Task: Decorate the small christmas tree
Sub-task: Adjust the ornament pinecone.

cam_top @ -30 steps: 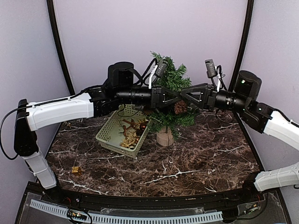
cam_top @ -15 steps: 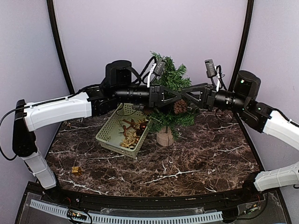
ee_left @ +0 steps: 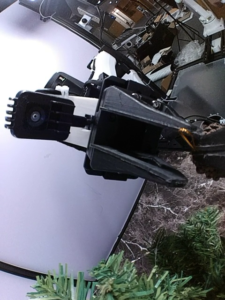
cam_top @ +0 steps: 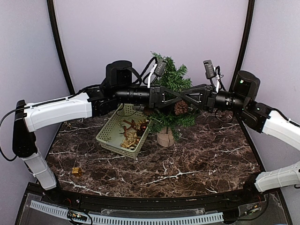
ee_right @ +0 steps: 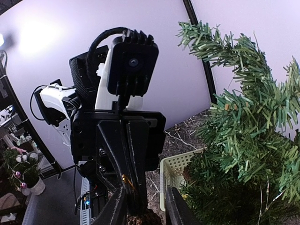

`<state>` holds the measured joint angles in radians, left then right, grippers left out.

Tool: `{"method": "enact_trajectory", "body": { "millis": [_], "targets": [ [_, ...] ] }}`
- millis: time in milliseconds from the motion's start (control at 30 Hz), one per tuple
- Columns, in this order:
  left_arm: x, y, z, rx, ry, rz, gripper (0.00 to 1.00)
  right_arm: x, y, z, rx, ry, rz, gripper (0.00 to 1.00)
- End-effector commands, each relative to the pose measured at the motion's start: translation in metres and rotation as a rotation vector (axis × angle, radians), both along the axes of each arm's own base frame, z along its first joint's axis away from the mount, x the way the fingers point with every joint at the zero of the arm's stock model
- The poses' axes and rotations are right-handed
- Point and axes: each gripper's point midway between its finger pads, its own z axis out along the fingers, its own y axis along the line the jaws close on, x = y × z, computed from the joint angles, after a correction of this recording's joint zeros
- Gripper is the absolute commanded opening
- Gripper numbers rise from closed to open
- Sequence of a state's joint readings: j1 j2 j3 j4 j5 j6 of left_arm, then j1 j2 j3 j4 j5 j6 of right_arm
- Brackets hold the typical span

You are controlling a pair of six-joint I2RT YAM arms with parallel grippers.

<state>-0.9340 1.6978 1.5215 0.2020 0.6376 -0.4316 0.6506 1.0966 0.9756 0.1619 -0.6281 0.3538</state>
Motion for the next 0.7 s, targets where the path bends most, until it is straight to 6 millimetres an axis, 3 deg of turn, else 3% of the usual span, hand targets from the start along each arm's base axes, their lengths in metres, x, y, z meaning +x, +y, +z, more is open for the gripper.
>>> {"method": "enact_trajectory", "body": {
  "millis": [0,667],
  "targets": [
    [-0.0153,0.0086,0.0350,-0.074,-0.049,-0.042,0.00,0.0008,-0.0011,0.0171,0.034,-0.056,0.001,0.25],
    [-0.0199,0.0077,0.0312,-0.065,-0.040,-0.070,0.00,0.0003,-0.0001,0.0215,0.041,-0.067,0.008,0.16]
  ]
}}
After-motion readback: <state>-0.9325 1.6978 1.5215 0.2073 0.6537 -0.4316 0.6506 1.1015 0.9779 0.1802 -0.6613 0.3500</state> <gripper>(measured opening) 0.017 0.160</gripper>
